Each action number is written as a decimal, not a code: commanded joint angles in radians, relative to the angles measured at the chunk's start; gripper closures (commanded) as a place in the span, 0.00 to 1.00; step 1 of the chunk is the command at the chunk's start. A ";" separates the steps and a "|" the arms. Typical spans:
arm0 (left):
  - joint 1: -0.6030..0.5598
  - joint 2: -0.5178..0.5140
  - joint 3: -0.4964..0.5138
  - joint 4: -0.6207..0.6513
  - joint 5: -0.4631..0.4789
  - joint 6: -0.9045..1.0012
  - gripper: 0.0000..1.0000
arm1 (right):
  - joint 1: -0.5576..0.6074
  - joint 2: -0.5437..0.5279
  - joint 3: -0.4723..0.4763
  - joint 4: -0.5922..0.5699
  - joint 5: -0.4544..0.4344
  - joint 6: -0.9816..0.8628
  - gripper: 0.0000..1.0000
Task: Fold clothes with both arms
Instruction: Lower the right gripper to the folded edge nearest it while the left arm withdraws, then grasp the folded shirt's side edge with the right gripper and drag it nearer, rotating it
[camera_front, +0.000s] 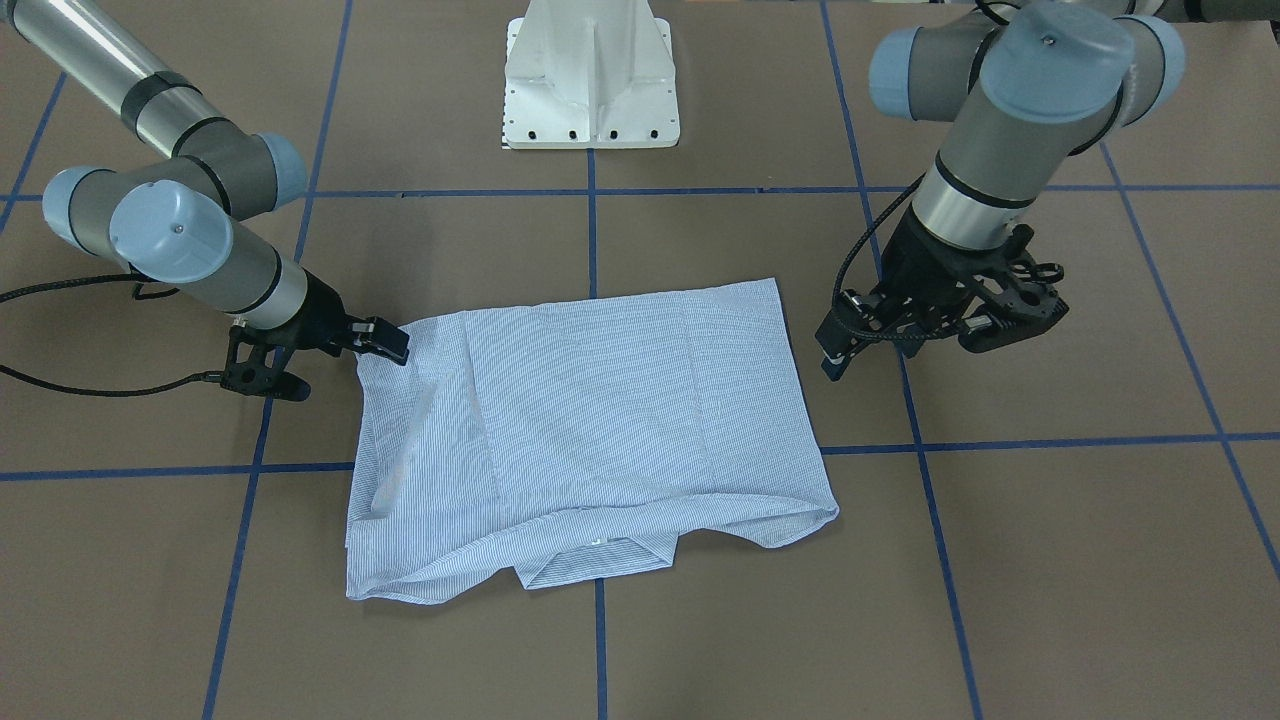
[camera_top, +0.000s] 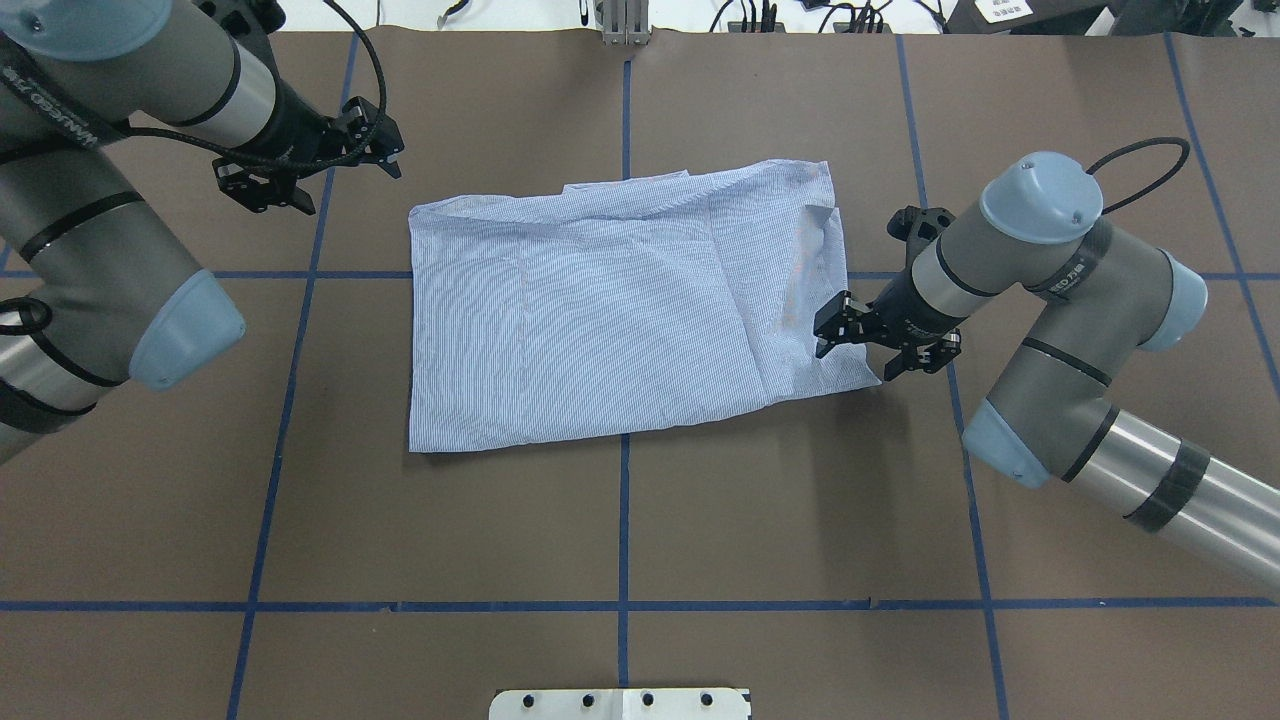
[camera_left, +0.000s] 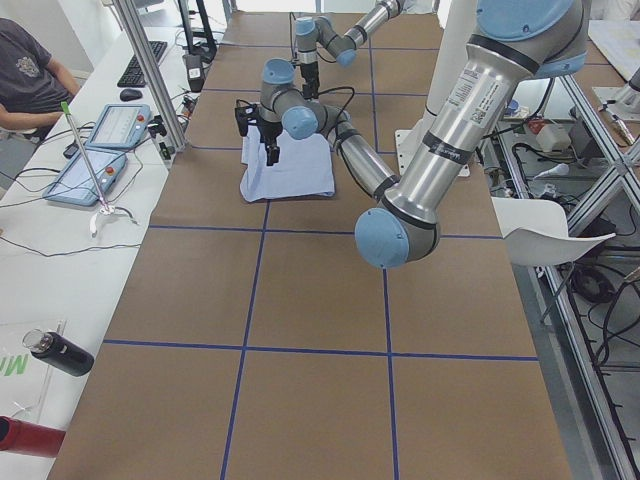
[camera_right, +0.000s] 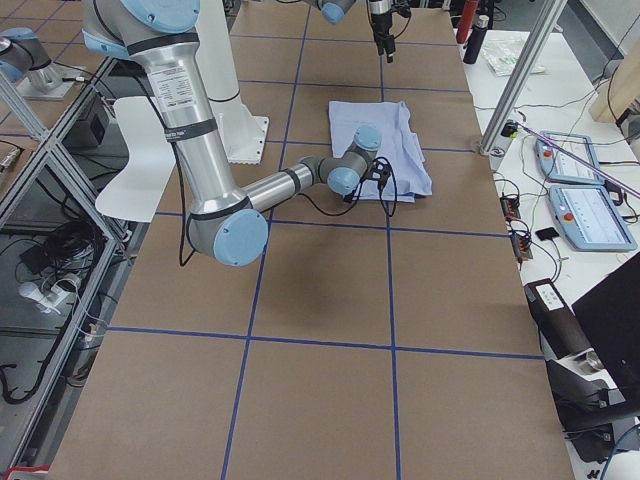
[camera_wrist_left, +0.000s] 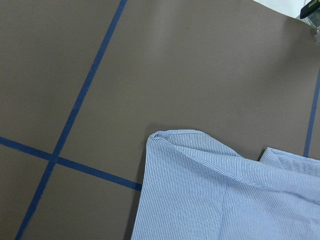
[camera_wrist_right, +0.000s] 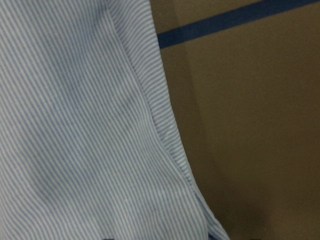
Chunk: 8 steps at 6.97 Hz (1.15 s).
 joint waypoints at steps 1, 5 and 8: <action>0.000 0.001 -0.004 0.000 0.000 0.000 0.00 | -0.001 -0.002 0.000 0.000 0.009 0.000 0.95; -0.001 0.002 -0.005 0.000 0.002 -0.002 0.00 | 0.034 -0.028 0.074 0.000 0.087 -0.002 1.00; -0.001 0.002 -0.005 0.000 0.003 -0.003 0.00 | 0.082 -0.065 0.174 0.002 0.150 -0.003 1.00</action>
